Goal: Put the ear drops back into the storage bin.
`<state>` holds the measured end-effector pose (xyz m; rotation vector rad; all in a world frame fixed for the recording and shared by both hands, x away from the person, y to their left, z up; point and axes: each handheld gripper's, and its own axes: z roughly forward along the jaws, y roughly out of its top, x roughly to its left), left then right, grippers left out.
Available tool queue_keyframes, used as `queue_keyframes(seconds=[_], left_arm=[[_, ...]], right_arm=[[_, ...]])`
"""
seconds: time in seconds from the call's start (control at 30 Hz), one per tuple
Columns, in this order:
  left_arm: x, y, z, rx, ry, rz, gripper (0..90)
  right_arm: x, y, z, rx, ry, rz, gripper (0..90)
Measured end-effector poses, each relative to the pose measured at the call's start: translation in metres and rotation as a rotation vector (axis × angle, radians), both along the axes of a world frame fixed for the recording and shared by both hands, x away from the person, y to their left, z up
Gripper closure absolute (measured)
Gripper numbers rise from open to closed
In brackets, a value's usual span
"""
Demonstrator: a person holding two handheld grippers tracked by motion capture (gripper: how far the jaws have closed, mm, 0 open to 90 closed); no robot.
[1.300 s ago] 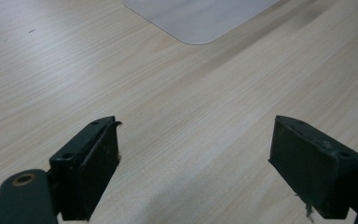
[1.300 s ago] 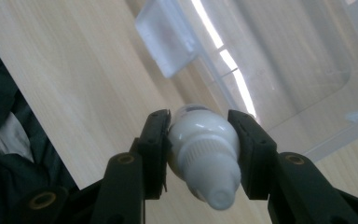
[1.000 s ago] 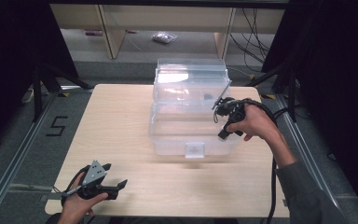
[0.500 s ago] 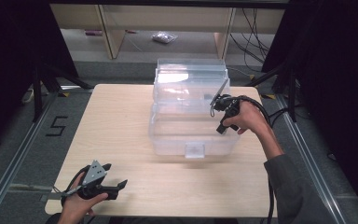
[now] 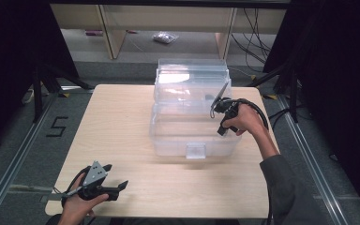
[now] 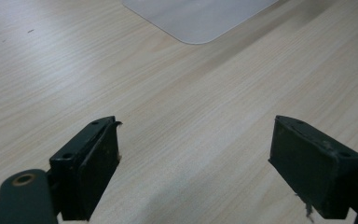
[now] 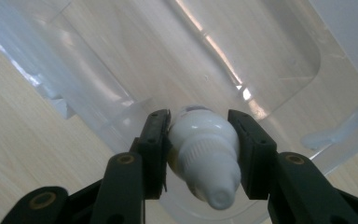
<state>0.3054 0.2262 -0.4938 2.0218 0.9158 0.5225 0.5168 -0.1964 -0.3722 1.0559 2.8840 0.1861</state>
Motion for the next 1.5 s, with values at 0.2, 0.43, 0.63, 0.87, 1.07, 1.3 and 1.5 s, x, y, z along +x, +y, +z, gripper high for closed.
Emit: queue_keyframes(seconds=[0.2, 0.43, 0.63, 0.87, 1.07, 1.3, 1.5], left_arm=[[0.0, 0.0, 0.0, 0.004, 0.003, 0.0, 15.2], [0.0, 0.0, 0.0, -0.004, -0.001, 0.002, 15.2], [0.0, 0.0, 0.0, -0.002, 0.0, -0.001, 15.2], [0.0, -0.001, -0.001, -0.019, 0.0, 0.01, 15.2], [0.0, 0.0, 0.0, -0.003, 0.0, 0.001, 15.2], [0.0, -0.001, -0.001, -0.016, -0.001, 0.006, 15.2], [0.0, 0.0, 0.0, -0.004, -0.001, 0.004, 15.2]], right_arm=[[0.004, -0.002, -0.01, -0.029, 0.004, -0.03, 60.2], [0.008, -0.001, -0.019, -0.034, 0.016, -0.043, 60.2], [0.012, 0.0, -0.027, -0.025, 0.013, -0.044, 60.2], [0.011, 0.001, -0.036, -0.044, 0.017, -0.053, 60.2], [0.014, 0.001, -0.039, -0.05, 0.01, -0.05, 60.0], [0.013, 0.002, -0.046, -0.072, 0.045, -0.062, 60.0], [0.014, -0.001, -0.051, -0.071, 0.049, -0.068, 60.0]])
